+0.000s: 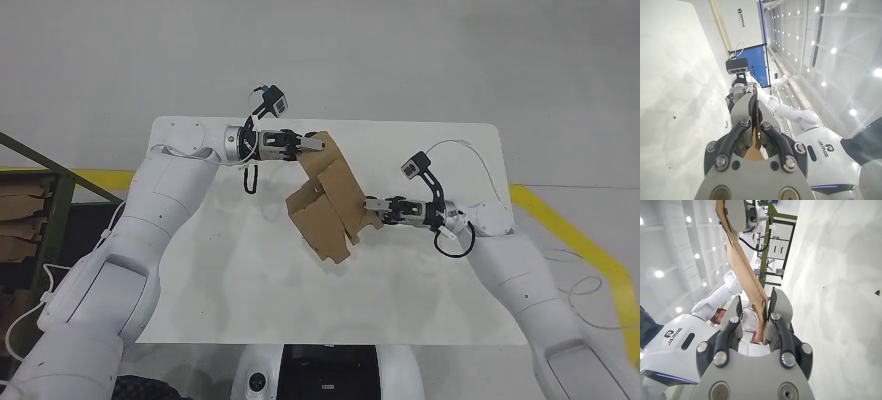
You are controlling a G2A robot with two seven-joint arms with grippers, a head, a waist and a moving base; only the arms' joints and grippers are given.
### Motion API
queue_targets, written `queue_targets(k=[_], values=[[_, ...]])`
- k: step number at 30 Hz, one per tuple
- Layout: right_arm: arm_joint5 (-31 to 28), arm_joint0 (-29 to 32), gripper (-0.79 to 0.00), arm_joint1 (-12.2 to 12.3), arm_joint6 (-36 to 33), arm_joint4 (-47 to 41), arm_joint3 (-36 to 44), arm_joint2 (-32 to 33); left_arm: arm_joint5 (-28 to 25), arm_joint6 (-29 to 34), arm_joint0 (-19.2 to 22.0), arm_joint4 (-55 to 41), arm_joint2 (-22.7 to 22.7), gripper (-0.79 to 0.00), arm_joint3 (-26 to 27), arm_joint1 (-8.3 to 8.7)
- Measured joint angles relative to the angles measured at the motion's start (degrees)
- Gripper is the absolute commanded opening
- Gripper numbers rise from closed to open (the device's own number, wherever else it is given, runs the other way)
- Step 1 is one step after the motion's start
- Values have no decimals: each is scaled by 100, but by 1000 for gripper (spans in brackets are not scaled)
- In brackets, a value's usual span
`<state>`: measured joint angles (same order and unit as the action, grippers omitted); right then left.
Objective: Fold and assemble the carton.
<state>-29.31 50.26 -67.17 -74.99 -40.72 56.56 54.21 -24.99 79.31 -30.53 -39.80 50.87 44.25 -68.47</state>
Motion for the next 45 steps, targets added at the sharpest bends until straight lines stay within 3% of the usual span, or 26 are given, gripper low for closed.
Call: queue_targets(k=[2, 5, 17, 18, 19, 34, 45], values=[[24, 19, -600, 11, -23, -6, 26, 52, 0, 0, 0, 0, 0, -785, 0, 0], [60, 47, -773, 25, -59, -19, 70, 120, 0, 0, 0, 0, 0, -785, 0, 0], [318, 235, -785, 96, -317, -132, 358, 381, 0, 0, 0, 0, 0, -785, 0, 0], [332, 246, -785, 101, -331, -134, 370, 398, 0, 0, 0, 0, 0, -480, 0, 0], [352, 259, -785, 106, -351, -144, 382, 421, 0, 0, 0, 0, 0, 0, 0, 0], [734, 439, -785, 159, -492, -286, 522, 677, 0, 0, 0, 0, 0, 0, 0, 0], [593, 560, -785, 248, 130, -105, 443, 1129, 0, 0, 0, 0, 0, 0, 0, 0]])
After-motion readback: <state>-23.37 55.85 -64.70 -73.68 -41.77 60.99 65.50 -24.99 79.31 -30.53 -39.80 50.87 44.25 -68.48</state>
